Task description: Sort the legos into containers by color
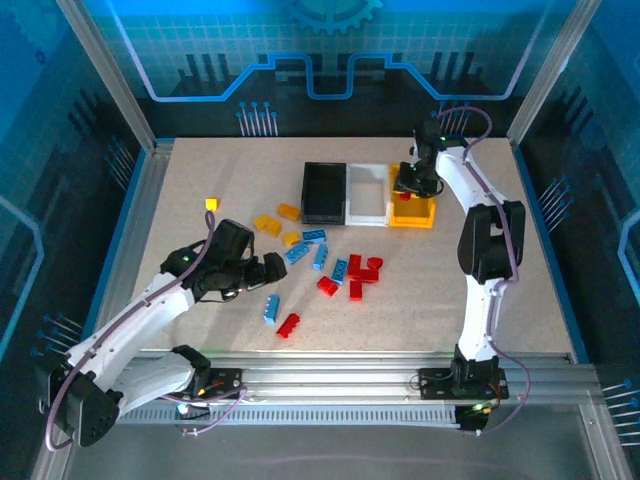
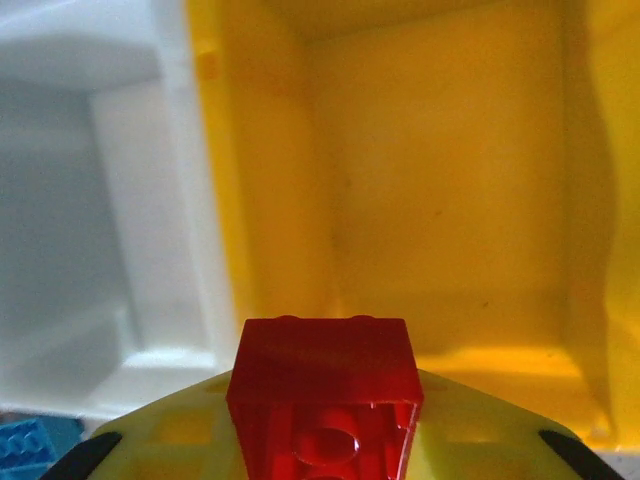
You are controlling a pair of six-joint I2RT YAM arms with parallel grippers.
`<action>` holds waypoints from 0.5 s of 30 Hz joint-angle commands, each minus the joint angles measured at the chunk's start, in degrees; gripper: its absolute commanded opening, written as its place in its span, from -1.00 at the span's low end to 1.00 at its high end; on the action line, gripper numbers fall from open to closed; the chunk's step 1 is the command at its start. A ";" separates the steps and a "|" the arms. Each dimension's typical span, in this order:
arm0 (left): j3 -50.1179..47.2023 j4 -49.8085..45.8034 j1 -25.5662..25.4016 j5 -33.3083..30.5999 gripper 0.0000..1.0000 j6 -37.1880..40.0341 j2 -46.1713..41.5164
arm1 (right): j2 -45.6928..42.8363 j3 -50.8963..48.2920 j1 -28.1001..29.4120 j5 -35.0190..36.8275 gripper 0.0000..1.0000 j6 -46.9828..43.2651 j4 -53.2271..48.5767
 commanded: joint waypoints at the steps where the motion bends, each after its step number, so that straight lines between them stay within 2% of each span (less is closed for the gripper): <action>1: 1.63 -0.90 0.57 1.38 0.98 0.67 0.37 | 3.54 4.72 -0.76 0.76 -0.39 -2.35 -2.97; 10: 0.54 -0.55 0.63 1.12 0.98 -1.24 0.24 | 10.34 9.34 -2.12 0.40 -0.35 -3.39 -4.60; 15: 0.56 -1.07 0.60 0.68 0.98 -1.14 0.11 | 12.85 10.83 -2.23 0.25 -0.15 -4.11 -5.61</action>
